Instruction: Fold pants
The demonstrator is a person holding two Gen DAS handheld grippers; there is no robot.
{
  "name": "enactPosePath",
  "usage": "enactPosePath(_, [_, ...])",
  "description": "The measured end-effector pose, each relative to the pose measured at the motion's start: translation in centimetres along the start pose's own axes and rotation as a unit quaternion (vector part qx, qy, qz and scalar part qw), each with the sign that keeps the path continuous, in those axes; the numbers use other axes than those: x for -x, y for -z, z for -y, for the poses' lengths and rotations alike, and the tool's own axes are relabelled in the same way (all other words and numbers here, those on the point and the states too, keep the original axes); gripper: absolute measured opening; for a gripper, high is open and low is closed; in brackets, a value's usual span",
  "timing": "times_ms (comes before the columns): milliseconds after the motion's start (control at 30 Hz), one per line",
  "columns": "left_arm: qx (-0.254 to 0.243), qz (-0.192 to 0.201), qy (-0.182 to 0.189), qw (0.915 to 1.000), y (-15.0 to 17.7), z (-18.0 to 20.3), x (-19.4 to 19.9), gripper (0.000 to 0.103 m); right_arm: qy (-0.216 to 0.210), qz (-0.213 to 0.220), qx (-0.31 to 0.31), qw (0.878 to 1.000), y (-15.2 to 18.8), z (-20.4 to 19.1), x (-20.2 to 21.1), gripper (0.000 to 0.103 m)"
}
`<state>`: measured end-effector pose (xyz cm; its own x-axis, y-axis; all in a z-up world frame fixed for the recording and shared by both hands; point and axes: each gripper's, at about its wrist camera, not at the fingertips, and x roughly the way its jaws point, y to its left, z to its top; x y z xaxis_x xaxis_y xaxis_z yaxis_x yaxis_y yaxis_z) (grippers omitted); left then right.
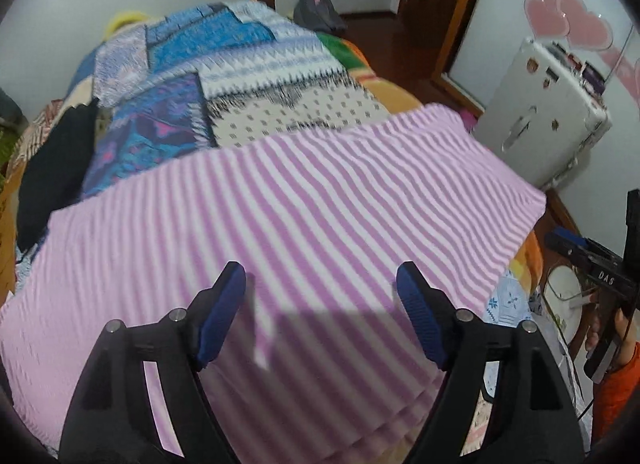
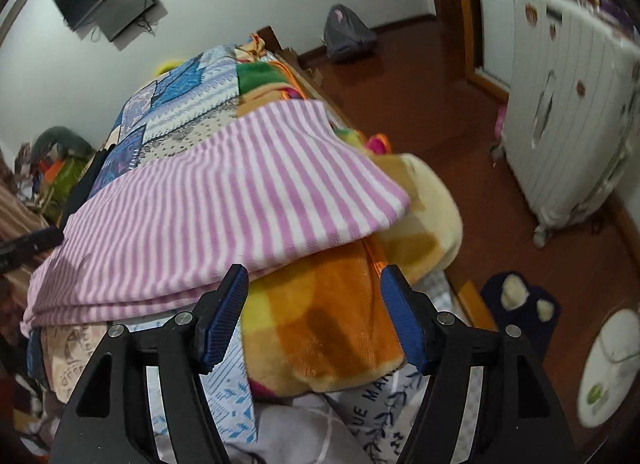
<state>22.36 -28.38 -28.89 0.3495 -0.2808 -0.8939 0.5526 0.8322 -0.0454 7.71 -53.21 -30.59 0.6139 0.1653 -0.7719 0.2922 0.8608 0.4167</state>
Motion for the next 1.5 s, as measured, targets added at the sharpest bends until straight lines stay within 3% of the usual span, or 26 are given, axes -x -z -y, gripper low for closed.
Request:
enactPosePath(200, [-0.019,-0.001,-0.025,0.9995,0.2,1.6,-1.3,0.089,-0.036,0.002,-0.041,0.999,-1.0,1.1,-1.4,0.065])
enactPosePath(467, [-0.024,0.0,-0.036,0.9991,-0.3,2.2,-2.3,0.094,-0.066,-0.011,-0.058,0.996,-1.6,1.5,-3.6,0.068])
enactPosePath(633, [-0.035,0.004,-0.043,0.9984,-0.1,2.6,-2.7,0.099,-0.066,0.022,-0.071,0.995,-2.5,1.8,-3.4,0.067])
enactPosePath(700, [-0.043,0.006,-0.049,0.9978,0.1,2.8,-2.8,0.1,-0.07,0.031,-0.071,0.995,-3.0,1.9,-3.4,0.062])
enactPosePath(833, [-0.045,0.009,-0.05,0.9977,0.2,2.9,-2.8,0.1,-0.083,0.024,-0.053,0.995,-4.2,1.3,-4.3,0.028])
enactPosePath(933, [-0.041,0.011,-0.046,0.9981,0.2,2.8,-2.7,0.1,-0.088,0.032,-0.042,0.995,-4.8,0.9,-3.8,0.013])
enactPosePath(1133, [-0.036,0.012,-0.039,0.9985,0.2,2.6,-2.5,0.1,-0.099,0.072,-0.018,0.992,-6.2,-0.5,-1.2,0.01])
enactPosePath(1300, [-0.001,0.017,-0.008,0.9998,-0.1,1.3,-1.3,0.1,-0.117,0.099,0.013,0.988,-7.9,-3.4,1.3,0.01])
enactPosePath(1500, [0.04,0.057,-0.002,0.9976,0.0,-1.8,2.1,0.1,-0.136,0.13,0.071,0.98,-9.5,-8.5,3.6,0.01])
